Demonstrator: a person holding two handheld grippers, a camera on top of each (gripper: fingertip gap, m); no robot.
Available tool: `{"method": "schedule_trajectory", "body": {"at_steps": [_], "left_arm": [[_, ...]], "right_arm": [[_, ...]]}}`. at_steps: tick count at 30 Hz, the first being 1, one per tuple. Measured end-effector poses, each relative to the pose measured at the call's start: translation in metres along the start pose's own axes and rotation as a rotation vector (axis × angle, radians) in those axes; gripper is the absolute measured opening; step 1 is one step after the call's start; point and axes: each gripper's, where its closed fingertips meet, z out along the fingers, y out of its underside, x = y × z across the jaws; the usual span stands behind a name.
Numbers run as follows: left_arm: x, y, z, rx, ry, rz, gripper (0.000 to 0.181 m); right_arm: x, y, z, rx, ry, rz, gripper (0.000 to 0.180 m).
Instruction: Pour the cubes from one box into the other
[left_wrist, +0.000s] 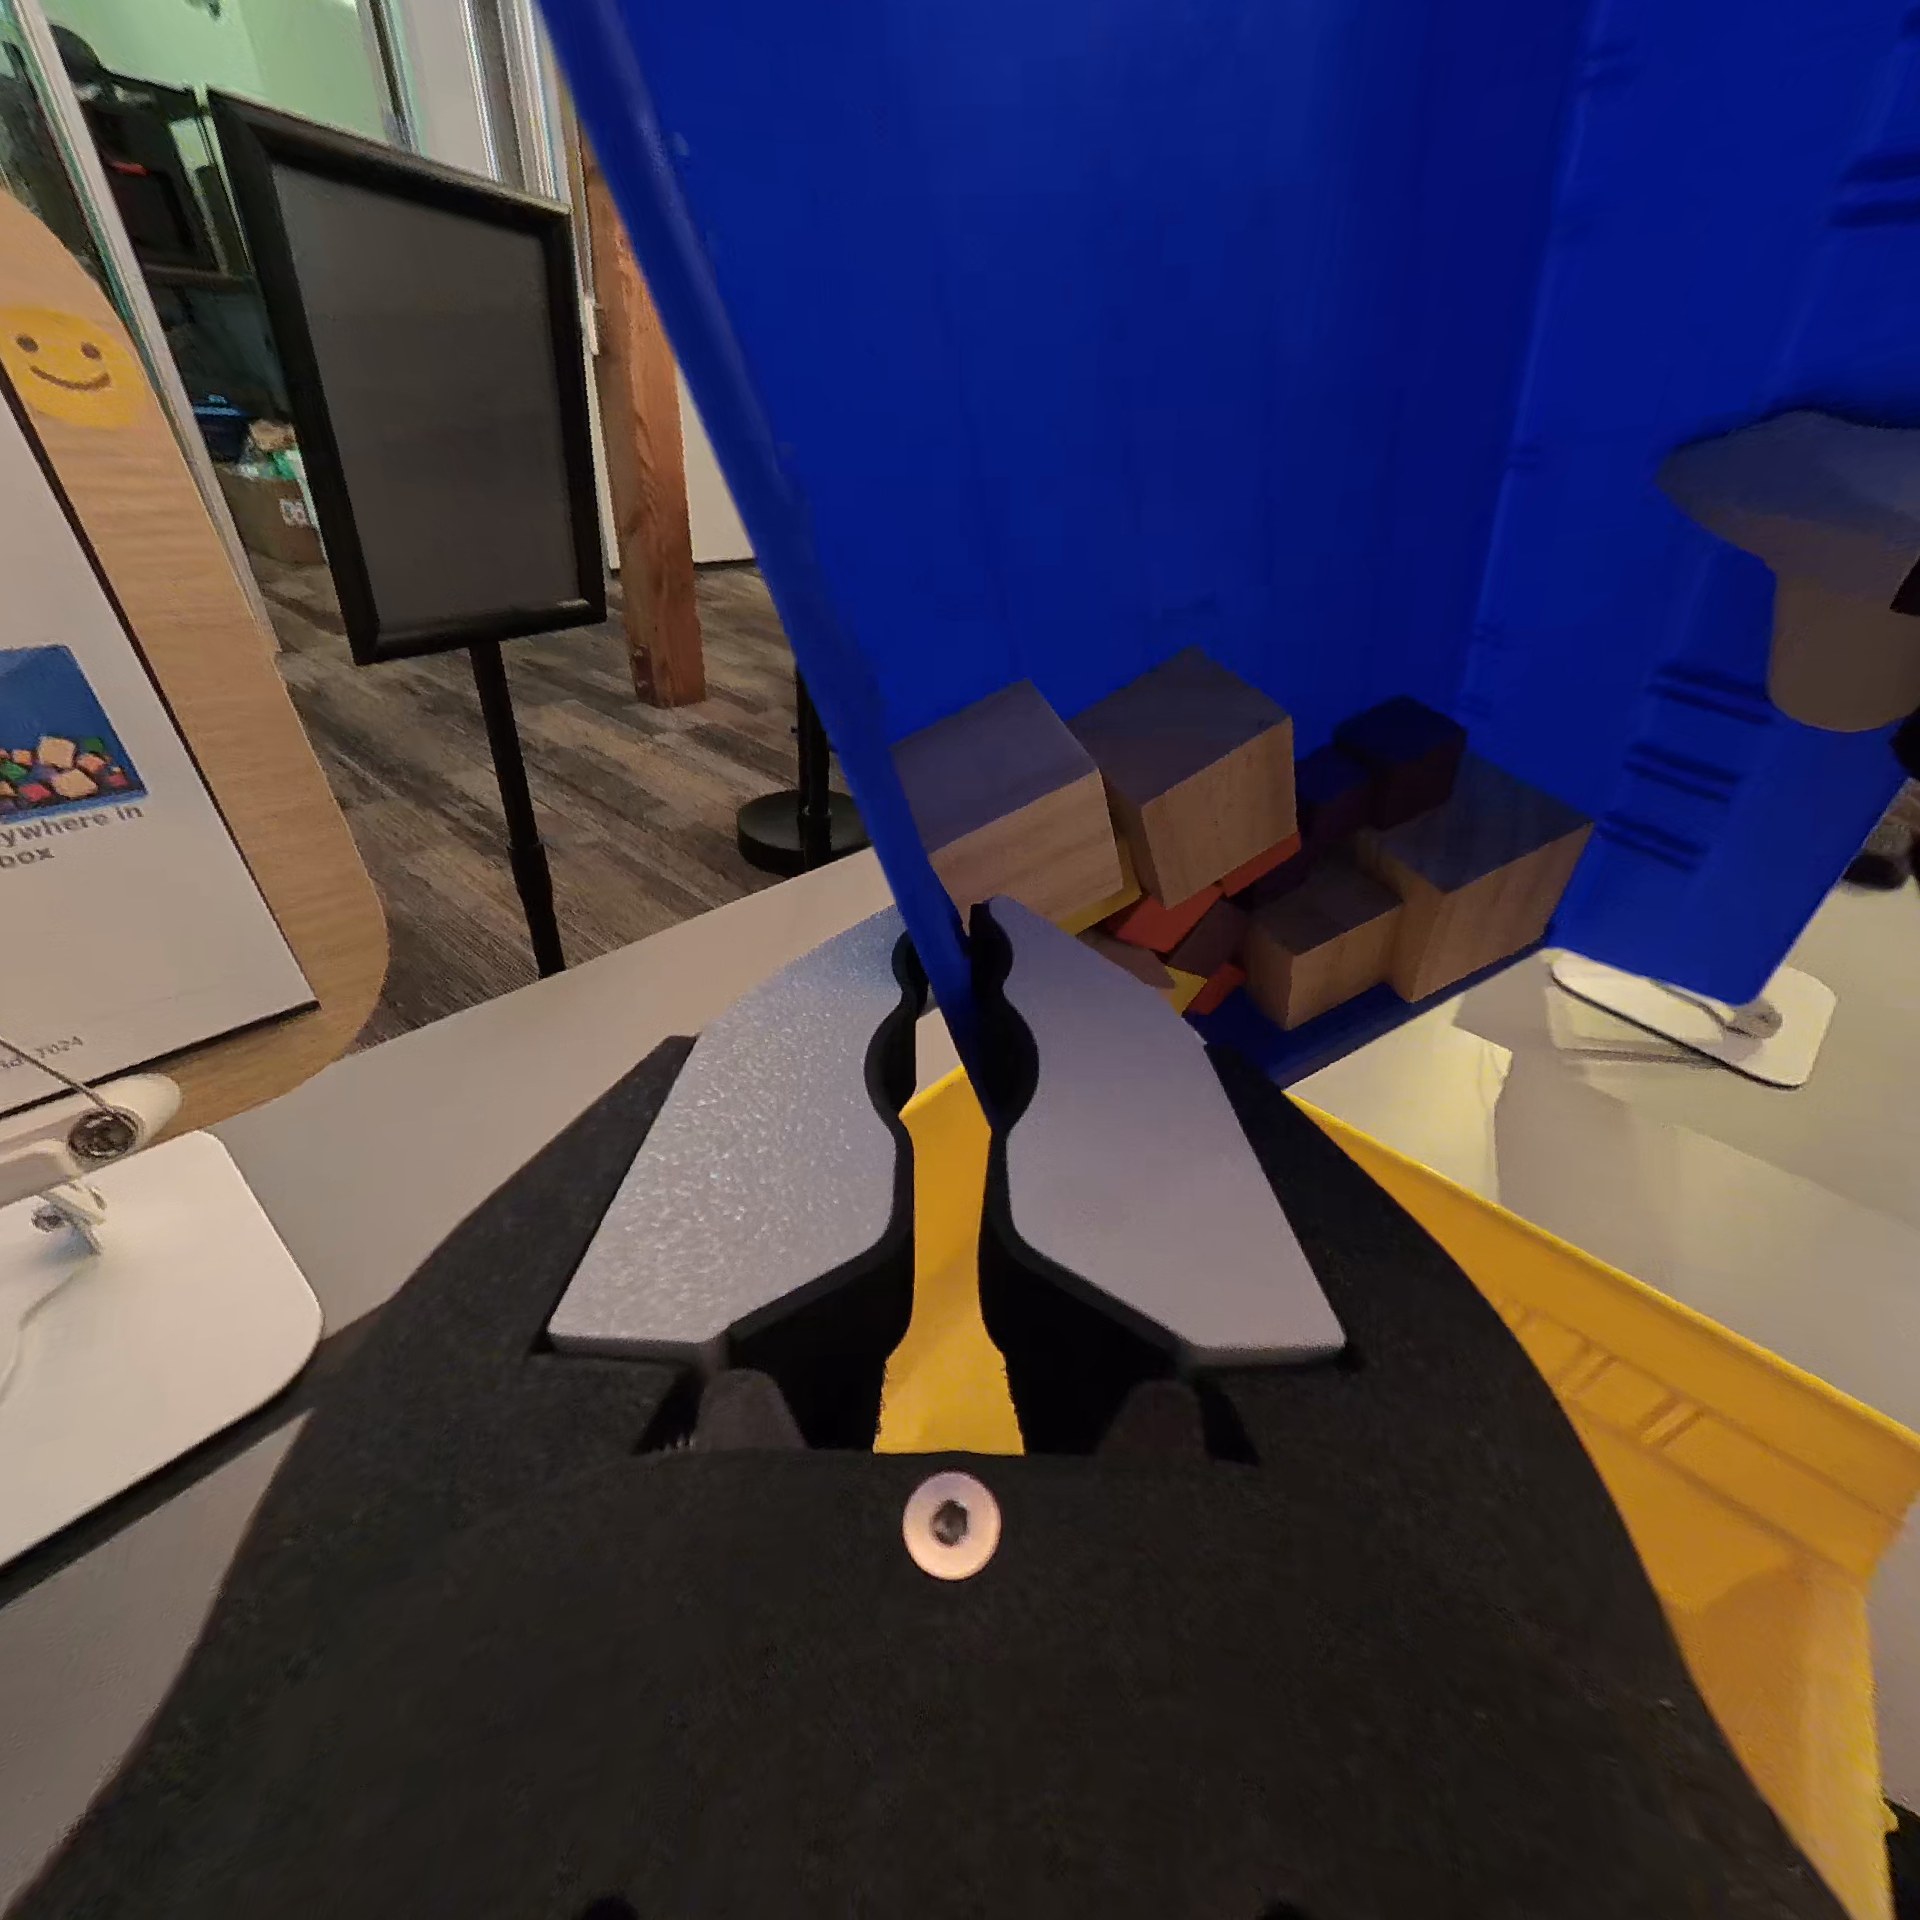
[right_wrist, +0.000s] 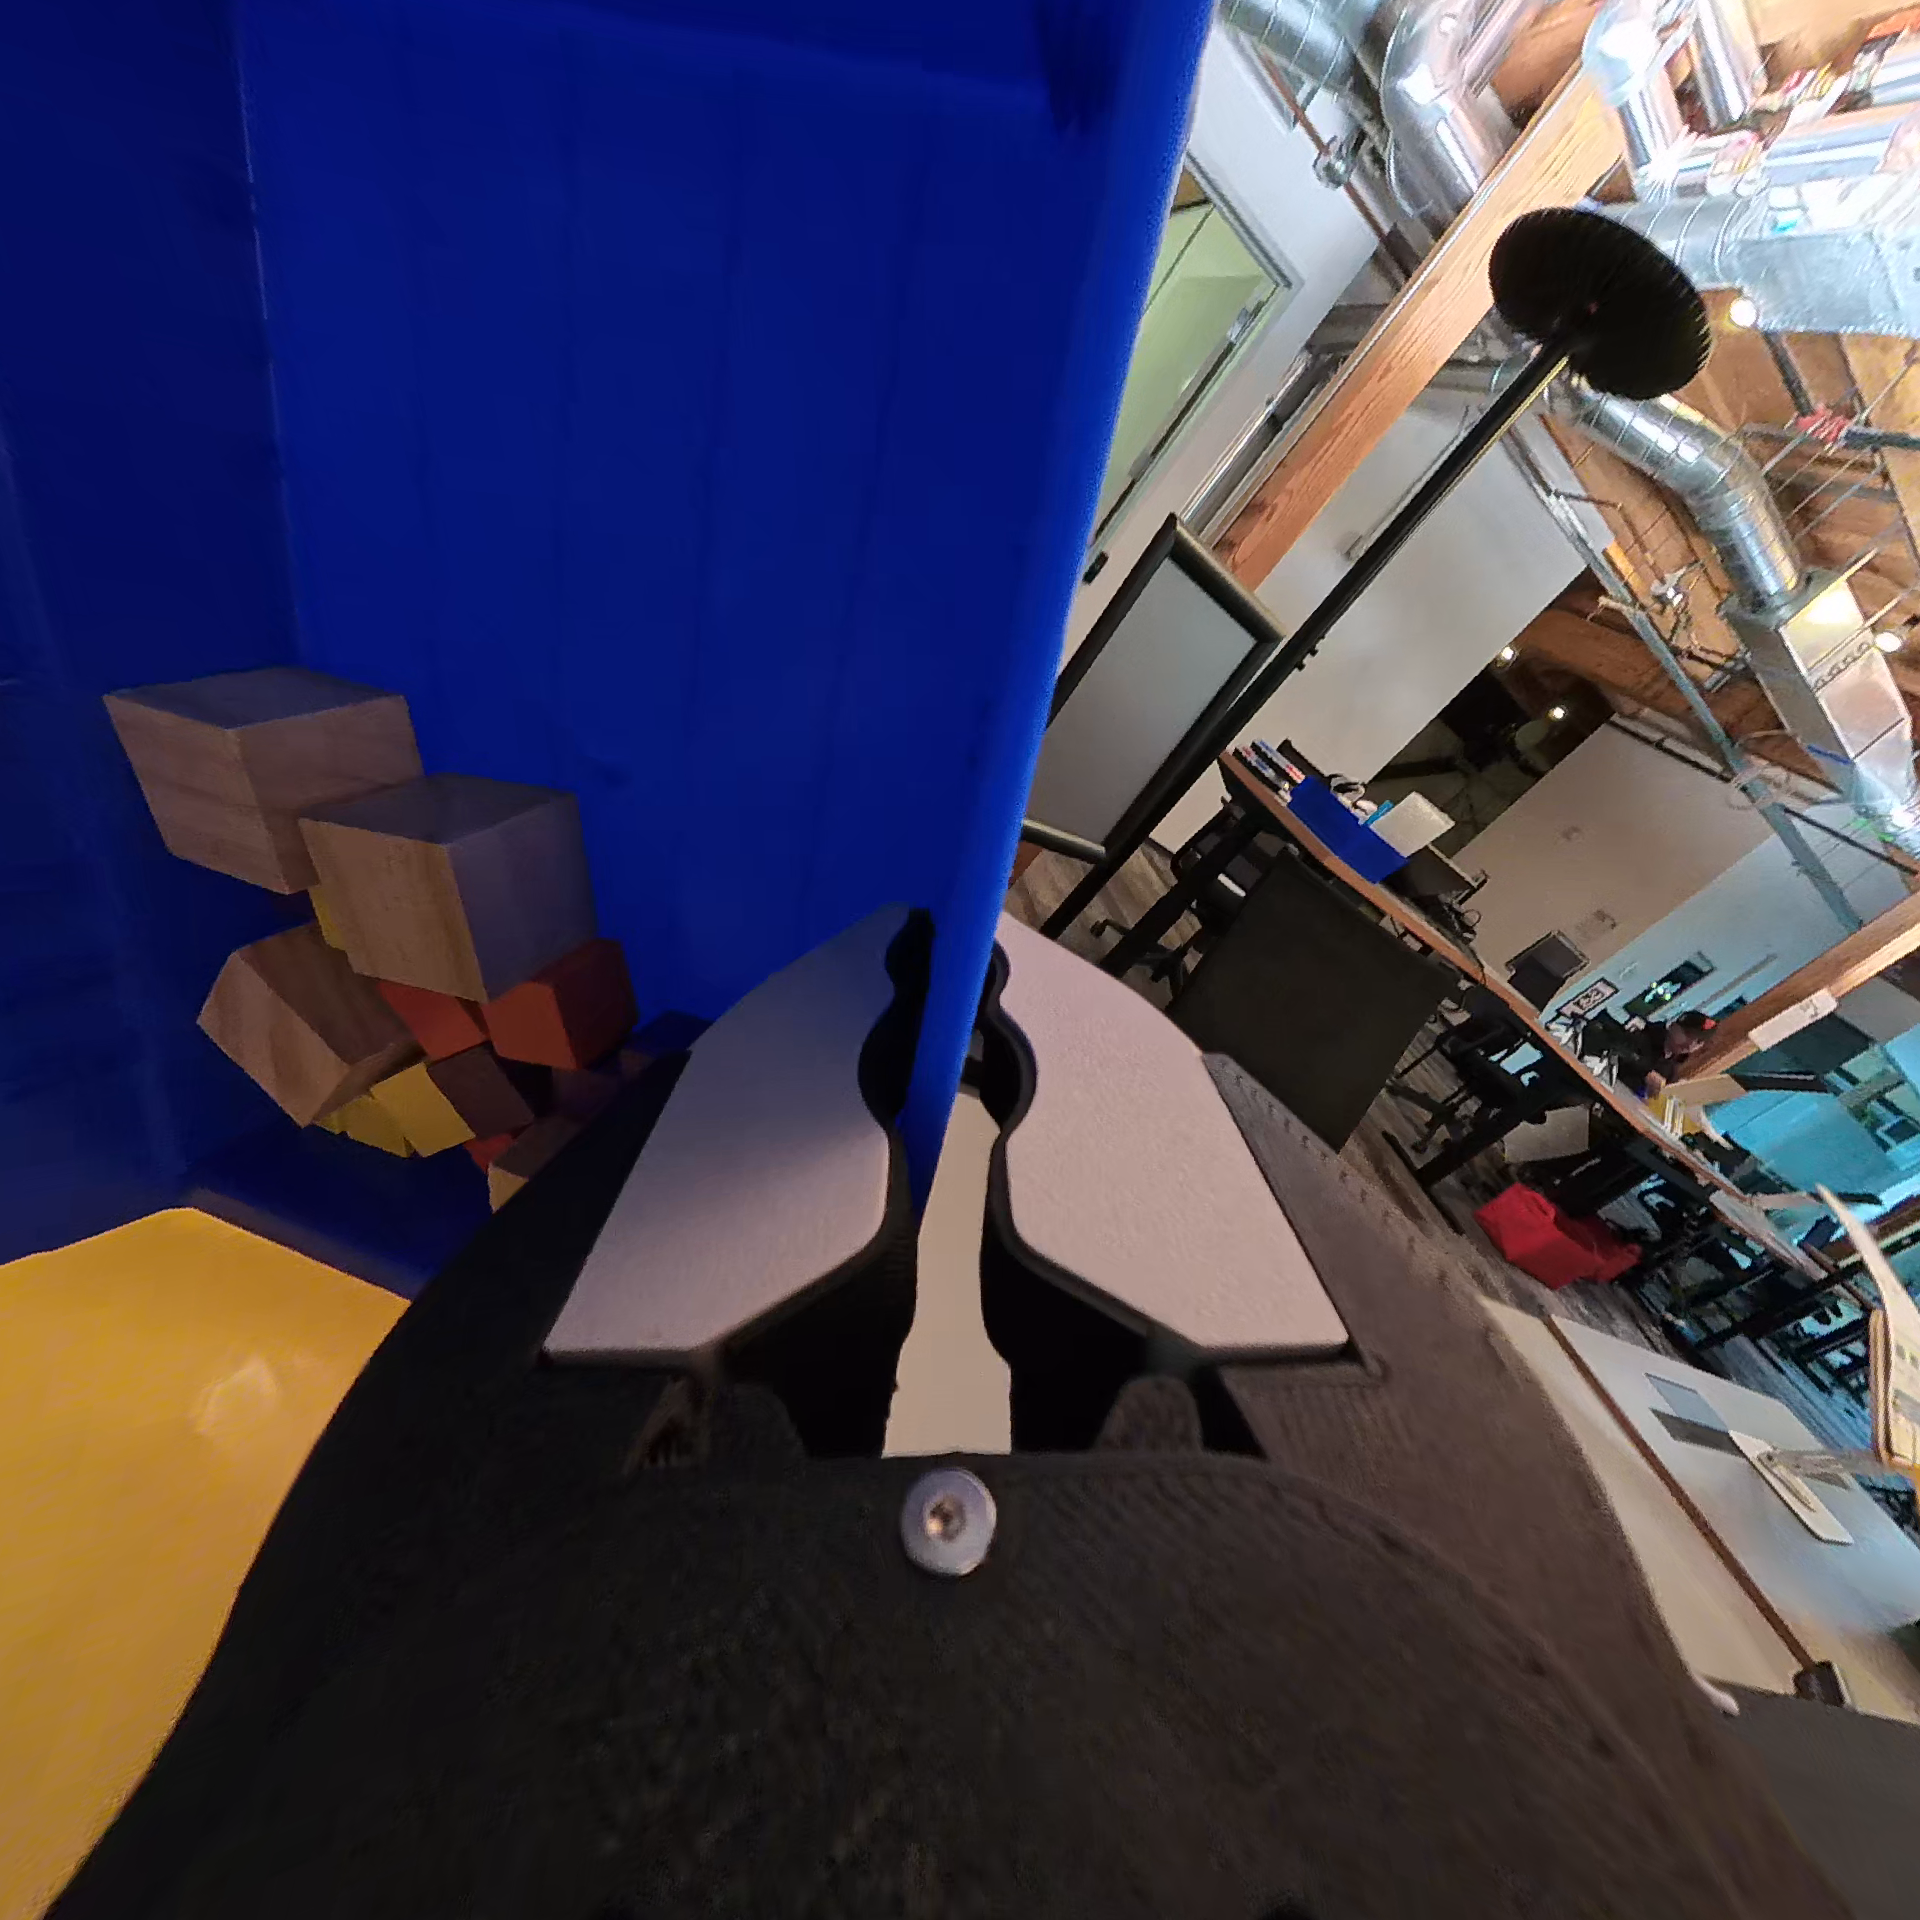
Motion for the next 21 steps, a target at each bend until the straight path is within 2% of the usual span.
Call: {"method": "schedule_trajectory", "body": {"at_steps": [7, 15, 21], "left_arm": [[0.002, 0.007, -0.011, 0.016, 0.0, 0.088, 0.009], [-0.002, 0.021, -0.021, 0.051, 0.007, 0.028, 0.009], [-0.002, 0.016, -0.024, 0.086, 0.018, -0.025, 0.008]], "right_arm": [[-0.006, -0.002, -0.005, 0.031, -0.017, -0.025, 0.007], [-0.019, -0.023, -0.016, 0.086, 0.0, -0.158, 0.007], [-0.02, -0.03, -0.022, 0.111, 0.016, -0.166, 0.007]]}}
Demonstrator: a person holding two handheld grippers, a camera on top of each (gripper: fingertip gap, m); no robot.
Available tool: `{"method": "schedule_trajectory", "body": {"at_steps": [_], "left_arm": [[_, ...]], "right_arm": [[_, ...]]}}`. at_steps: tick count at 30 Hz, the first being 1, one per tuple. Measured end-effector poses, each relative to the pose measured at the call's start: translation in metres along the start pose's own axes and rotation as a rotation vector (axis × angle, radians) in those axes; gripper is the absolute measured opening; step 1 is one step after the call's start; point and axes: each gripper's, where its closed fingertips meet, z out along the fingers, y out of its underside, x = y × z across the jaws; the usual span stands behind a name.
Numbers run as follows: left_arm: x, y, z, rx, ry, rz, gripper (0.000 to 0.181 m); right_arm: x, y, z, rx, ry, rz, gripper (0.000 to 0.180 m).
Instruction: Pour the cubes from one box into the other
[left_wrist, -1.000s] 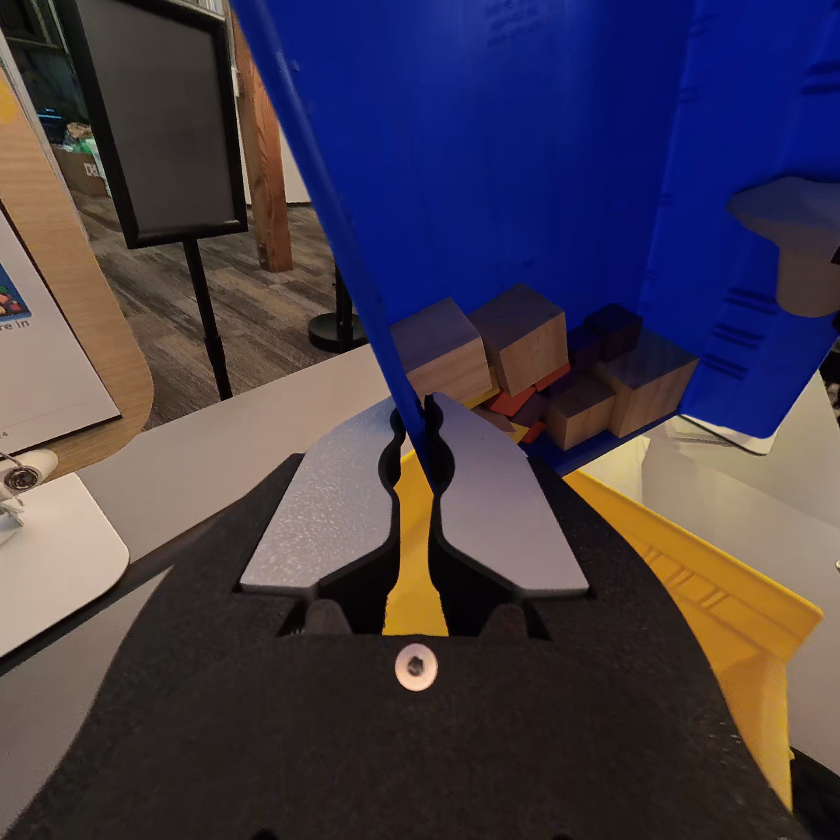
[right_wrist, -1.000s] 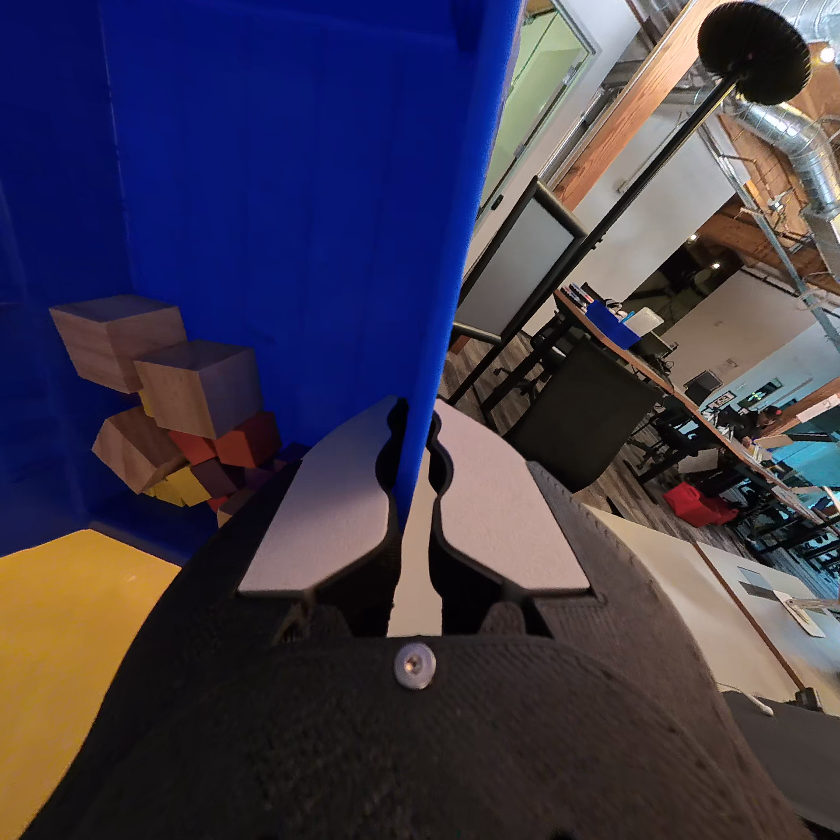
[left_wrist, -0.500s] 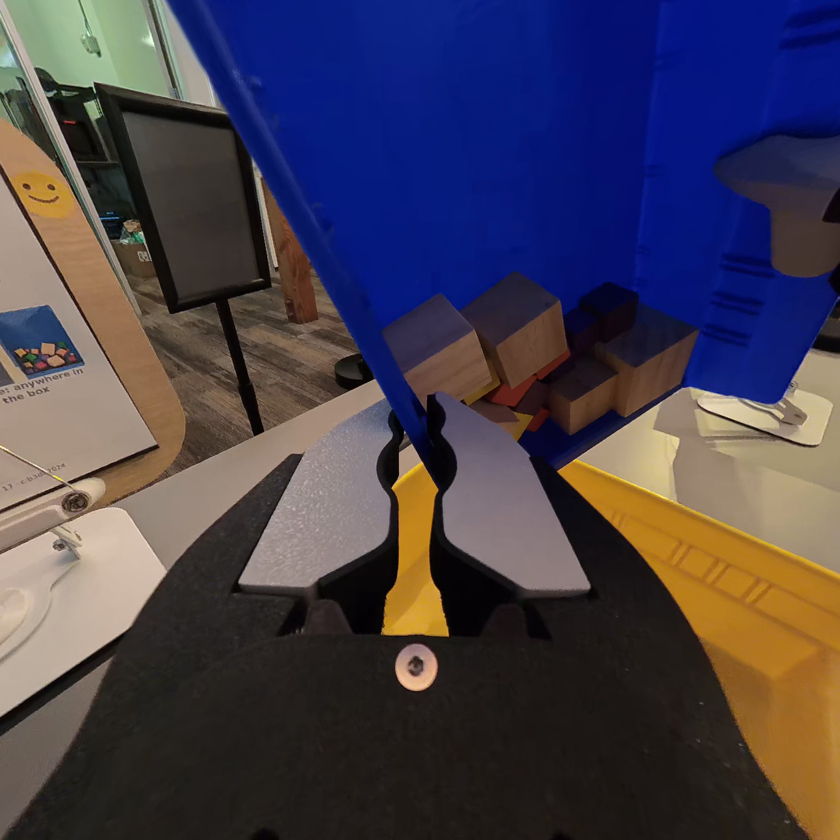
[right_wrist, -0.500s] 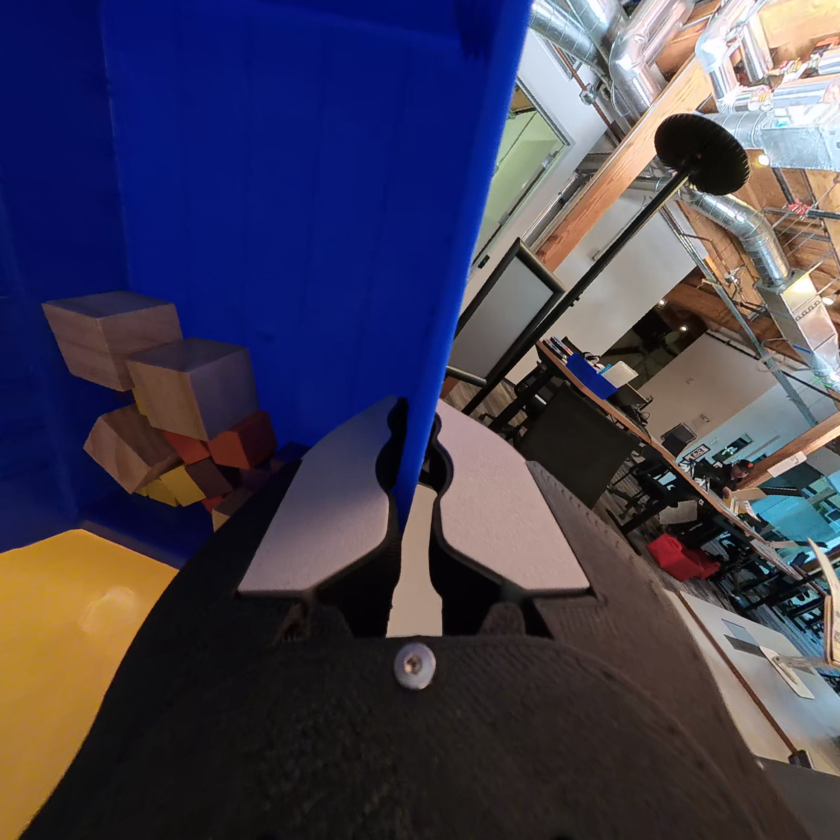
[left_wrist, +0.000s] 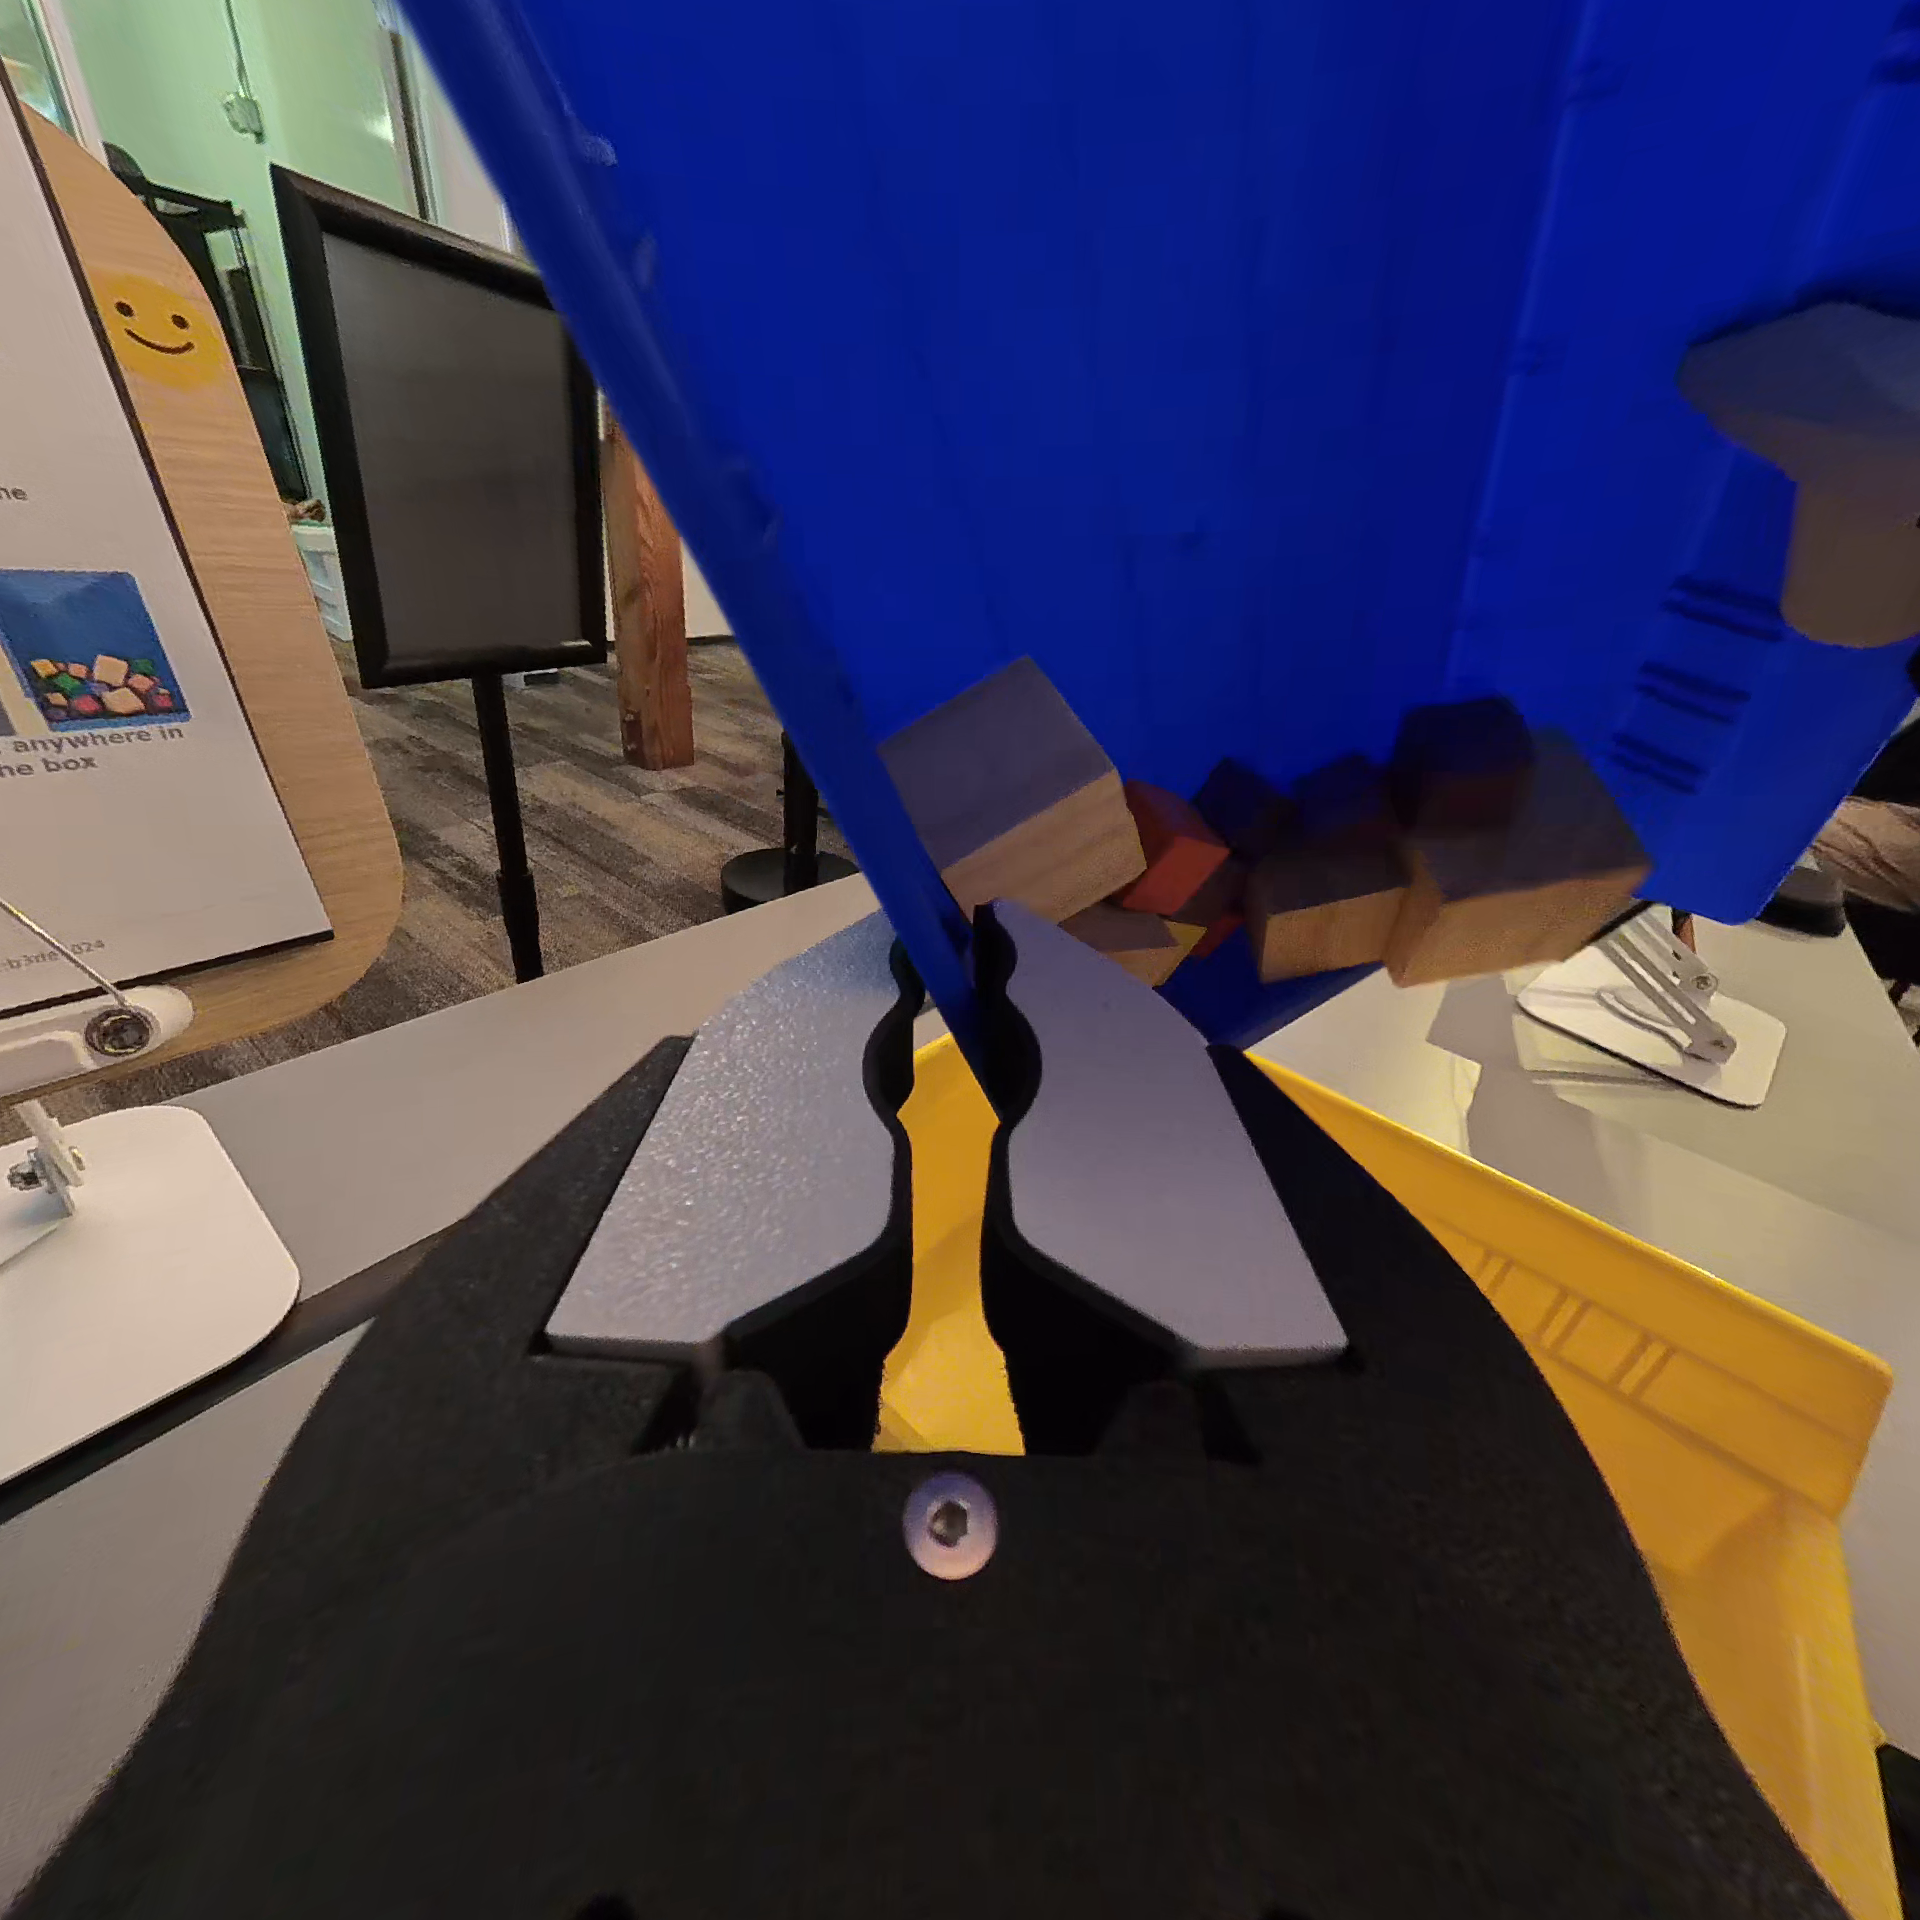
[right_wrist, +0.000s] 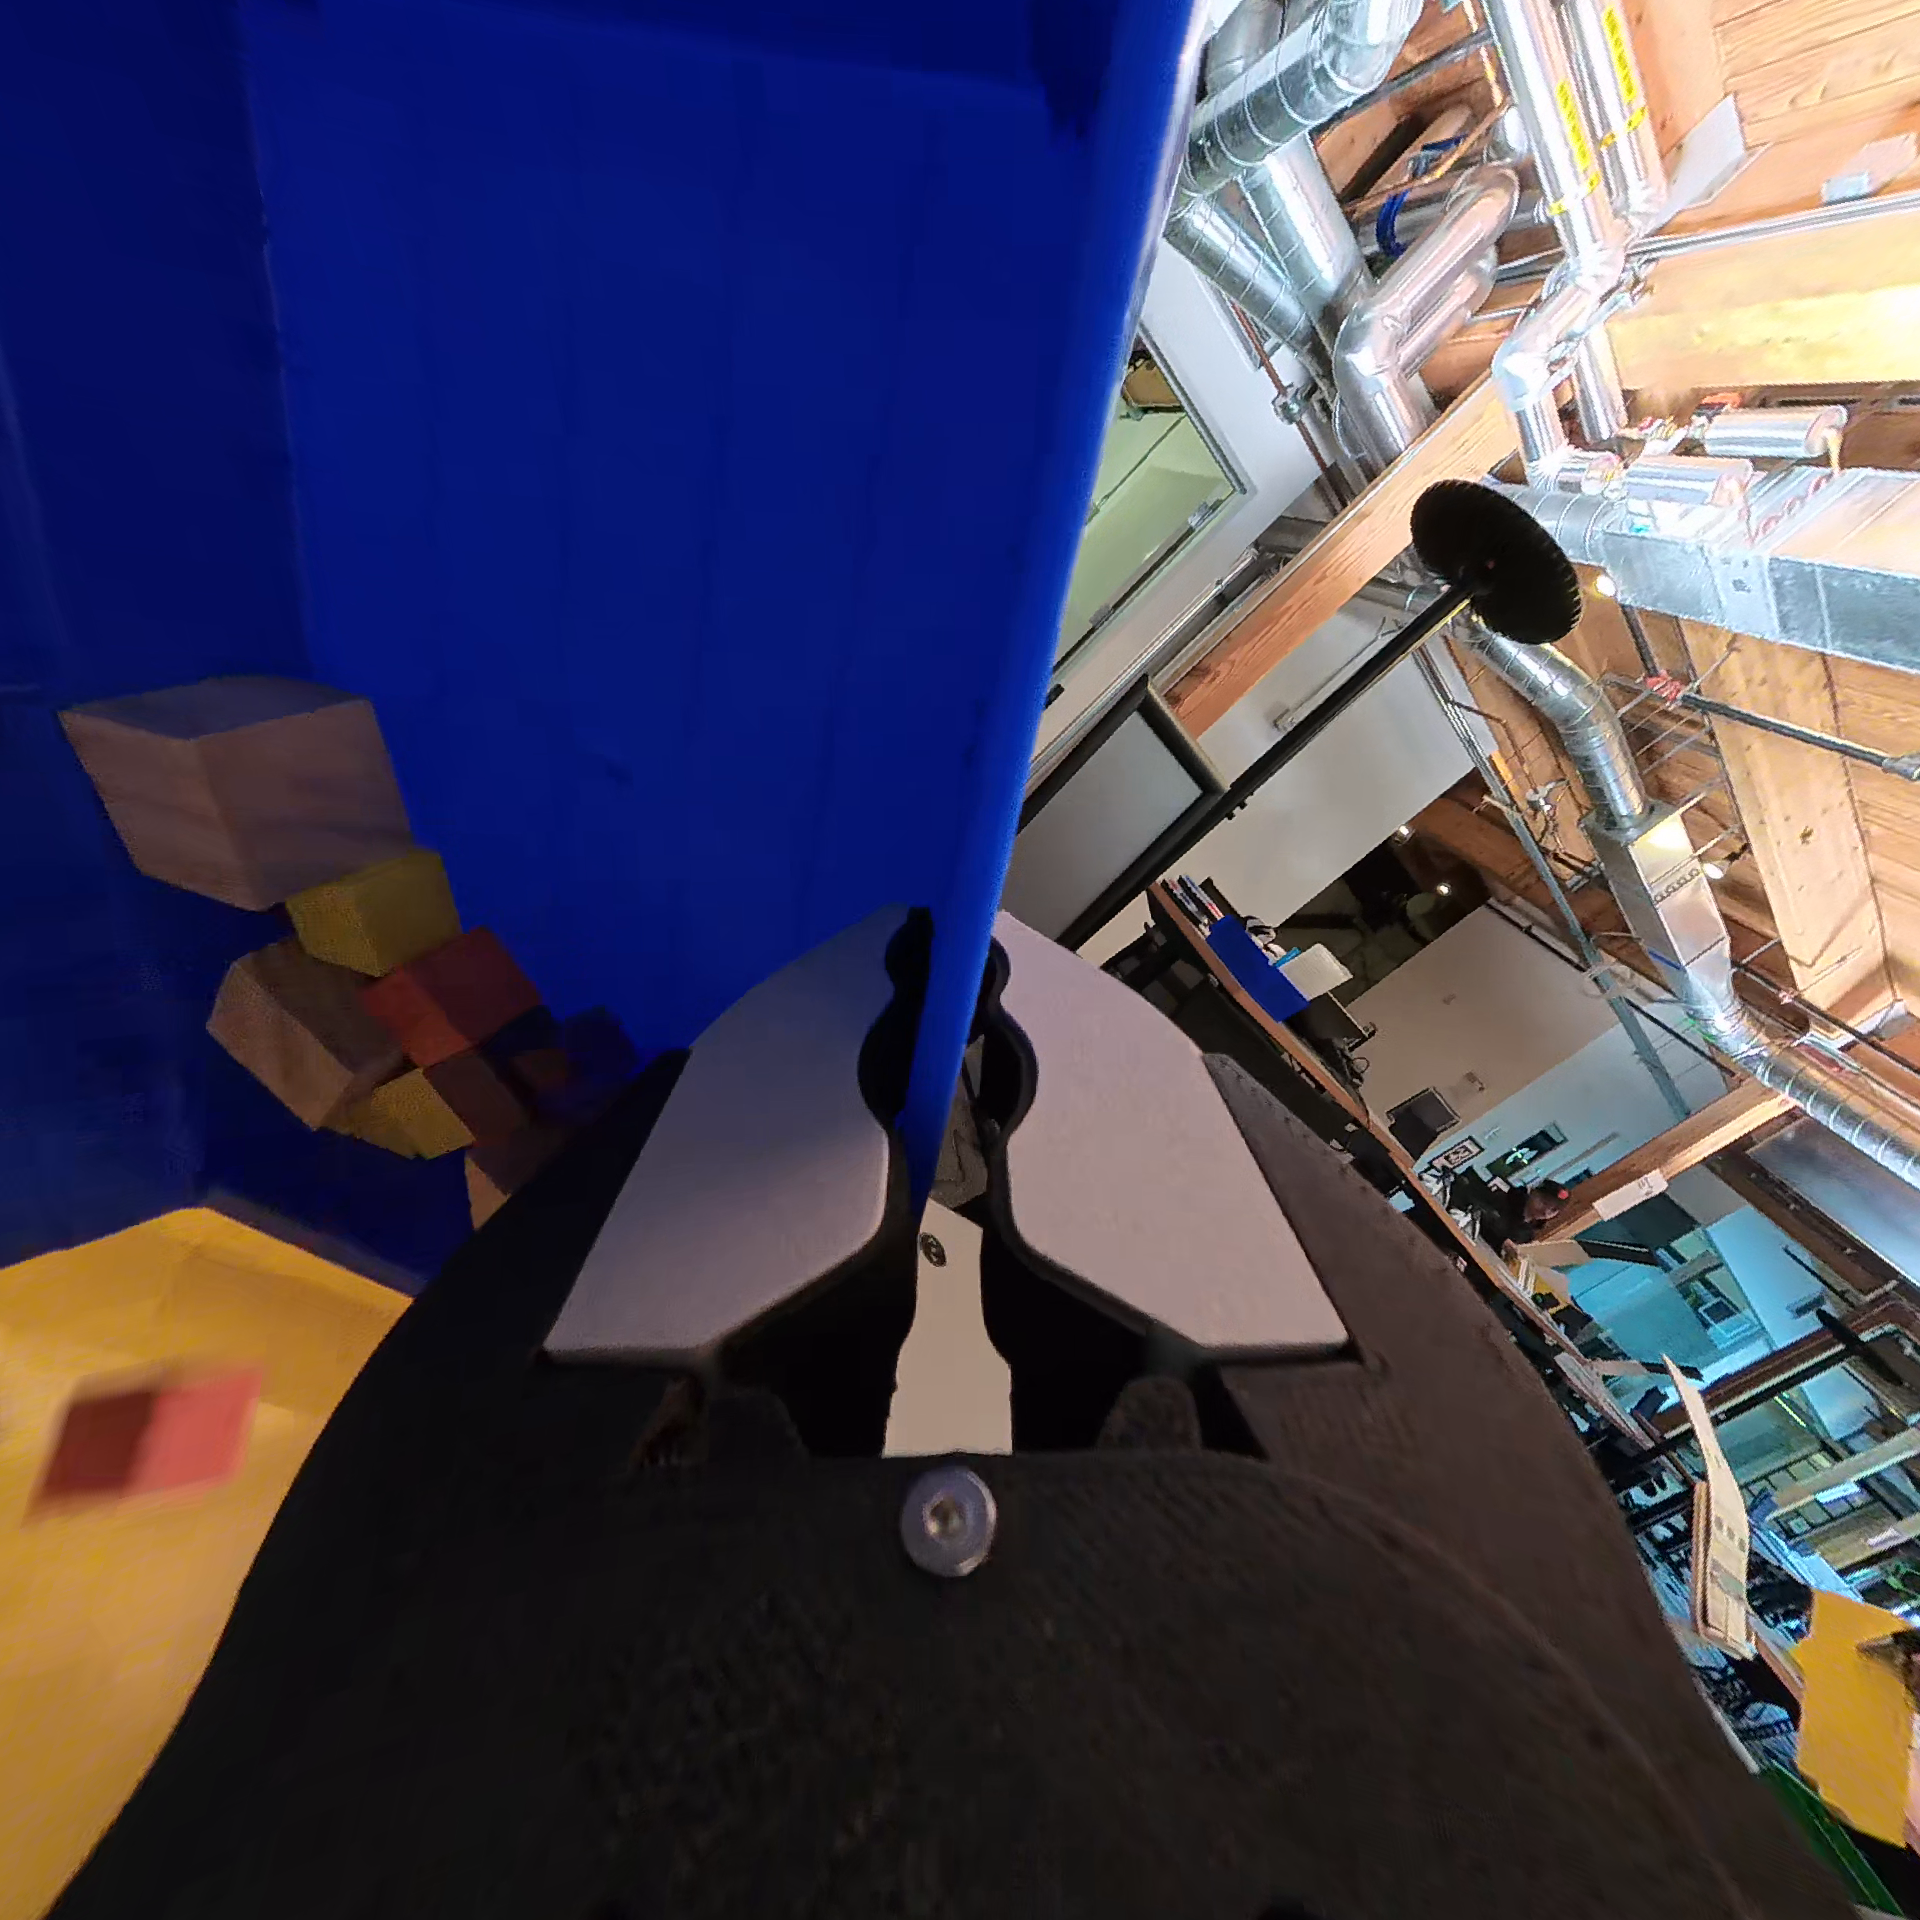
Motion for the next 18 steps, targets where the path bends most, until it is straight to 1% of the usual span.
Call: {"method": "schedule_trajectory", "body": {"at_steps": [12, 18], "left_arm": [[0.003, 0.014, 0.003, -0.049, 0.001, 0.009, 0.008], [0.006, 0.008, -0.001, -0.019, -0.001, 0.03, 0.008]], "right_arm": [[-0.005, 0.01, -0.002, -0.015, 0.005, -0.008, 0.007], [-0.002, 0.006, -0.008, 0.025, 0.026, -0.016, 0.007]]}}
